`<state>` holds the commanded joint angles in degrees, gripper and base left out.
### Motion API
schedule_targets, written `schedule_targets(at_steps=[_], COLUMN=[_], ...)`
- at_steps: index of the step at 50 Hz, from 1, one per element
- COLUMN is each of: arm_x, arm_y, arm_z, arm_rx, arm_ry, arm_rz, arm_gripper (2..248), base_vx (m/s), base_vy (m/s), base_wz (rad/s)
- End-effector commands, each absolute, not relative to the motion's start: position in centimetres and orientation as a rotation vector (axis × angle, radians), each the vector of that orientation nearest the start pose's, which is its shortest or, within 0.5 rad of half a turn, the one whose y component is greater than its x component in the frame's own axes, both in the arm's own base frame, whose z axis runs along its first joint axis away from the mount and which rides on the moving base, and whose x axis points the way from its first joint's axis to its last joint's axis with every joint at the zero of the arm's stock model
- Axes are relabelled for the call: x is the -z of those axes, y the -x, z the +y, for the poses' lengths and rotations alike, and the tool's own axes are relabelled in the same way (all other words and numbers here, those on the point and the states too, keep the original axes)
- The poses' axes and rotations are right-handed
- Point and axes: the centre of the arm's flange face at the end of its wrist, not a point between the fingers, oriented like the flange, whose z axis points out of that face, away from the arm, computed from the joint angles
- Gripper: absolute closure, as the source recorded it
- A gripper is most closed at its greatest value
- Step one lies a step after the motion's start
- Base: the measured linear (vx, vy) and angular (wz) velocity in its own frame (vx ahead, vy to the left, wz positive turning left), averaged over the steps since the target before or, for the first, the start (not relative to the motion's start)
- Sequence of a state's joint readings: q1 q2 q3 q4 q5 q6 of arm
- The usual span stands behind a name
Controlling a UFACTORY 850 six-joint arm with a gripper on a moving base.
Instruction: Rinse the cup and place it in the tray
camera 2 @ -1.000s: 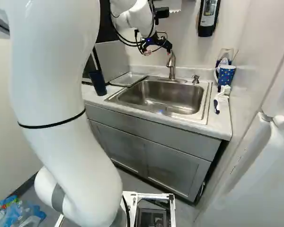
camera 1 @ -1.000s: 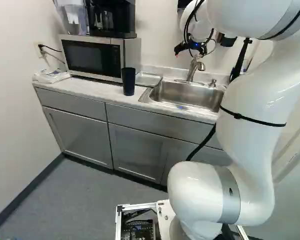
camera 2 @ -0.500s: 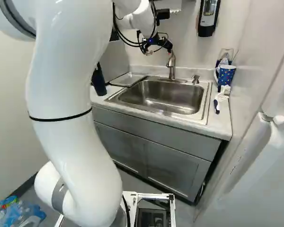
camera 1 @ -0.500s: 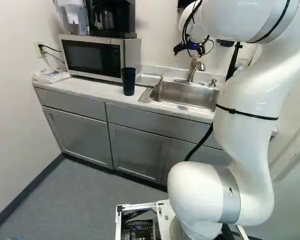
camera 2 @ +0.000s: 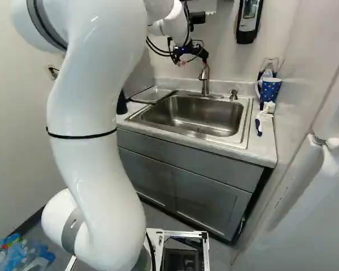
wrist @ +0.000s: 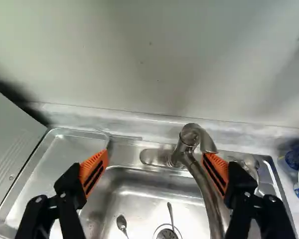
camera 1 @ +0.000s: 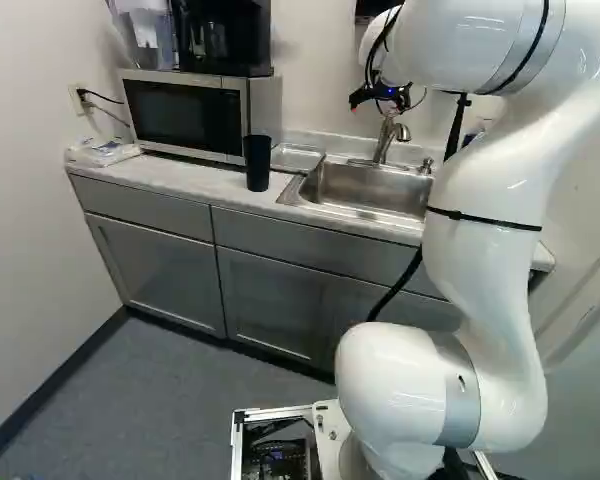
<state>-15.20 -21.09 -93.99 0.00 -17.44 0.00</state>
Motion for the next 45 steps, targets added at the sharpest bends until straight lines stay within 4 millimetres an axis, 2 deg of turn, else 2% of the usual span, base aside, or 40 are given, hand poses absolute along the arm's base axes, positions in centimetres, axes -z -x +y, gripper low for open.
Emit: schedule_targets(at_steps=[21,45], arm_x=[-69.54,-70.12], arm_y=[-64.66,-65.0], arm_z=[-17.57,-17.67], arm_rx=[1.529,1.64], arm_ry=[2.861,2.81], arm_rz=[0.382,0.375], arm_gripper=[3,3], base_vx=[0.0,0.0], base_vy=[0.0,0.0], base_wz=[0.0,0.0])
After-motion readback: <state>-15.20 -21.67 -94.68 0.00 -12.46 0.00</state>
